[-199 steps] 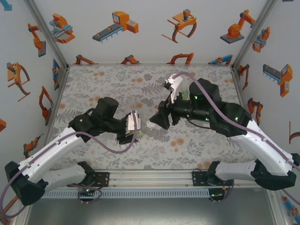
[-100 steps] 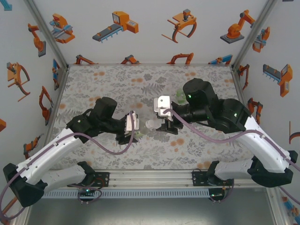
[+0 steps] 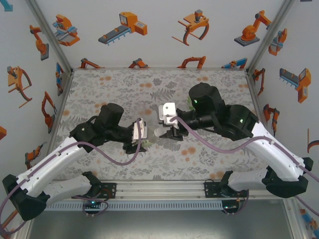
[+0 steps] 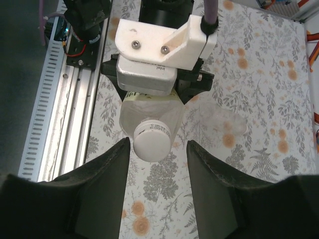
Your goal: Screw on the bottle caps
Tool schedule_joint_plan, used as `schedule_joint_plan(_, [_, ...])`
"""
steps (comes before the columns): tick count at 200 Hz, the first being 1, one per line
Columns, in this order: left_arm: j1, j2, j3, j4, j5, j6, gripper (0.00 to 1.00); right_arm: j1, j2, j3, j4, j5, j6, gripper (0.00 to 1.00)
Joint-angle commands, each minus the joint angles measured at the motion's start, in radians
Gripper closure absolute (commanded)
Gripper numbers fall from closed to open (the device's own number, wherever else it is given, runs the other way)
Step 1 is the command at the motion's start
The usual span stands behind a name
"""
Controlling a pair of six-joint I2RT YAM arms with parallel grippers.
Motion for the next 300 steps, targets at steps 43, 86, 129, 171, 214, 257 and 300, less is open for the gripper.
schedule_joint_plan(43, [-0.005, -0.017, 0.023, -0.006, 0.027, 0.019, 0.98, -0.001, 0.002, -0.033, 0.052, -0.039, 0.027, 0.59])
schedule_joint_plan(86, [-0.005, -0.020, 0.026, -0.005, 0.024, 0.021, 0.98, 0.000, 0.003, -0.039, 0.055, -0.041, 0.040, 0.62])
schedule_joint_plan(129, [-0.006, -0.021, 0.023, -0.004, 0.014, 0.017, 0.98, 0.000, -0.003, -0.050, 0.075, -0.008, 0.108, 0.79])
schedule_joint_plan(171, [-0.006, -0.012, 0.010, 0.033, -0.076, -0.017, 0.99, 0.000, -0.049, -0.148, 0.235, 0.181, 0.550, 1.00])
schedule_joint_plan(214, [-0.004, 0.030, 0.027, 0.071, -0.105, -0.023, 1.00, -0.002, -0.096, -0.281, 0.272, 0.567, 1.308, 1.00])
schedule_joint_plan(257, [-0.005, 0.085, 0.059, 0.077, -0.146, -0.003, 1.00, -0.016, -0.105, -0.366, 0.215, 0.613, 1.794, 1.00])
schedule_joint_plan(300, [-0.005, 0.112, 0.074, 0.098, -0.189, 0.004, 1.00, -0.039, -0.085, -0.326, 0.113, 0.644, 1.783, 1.00])
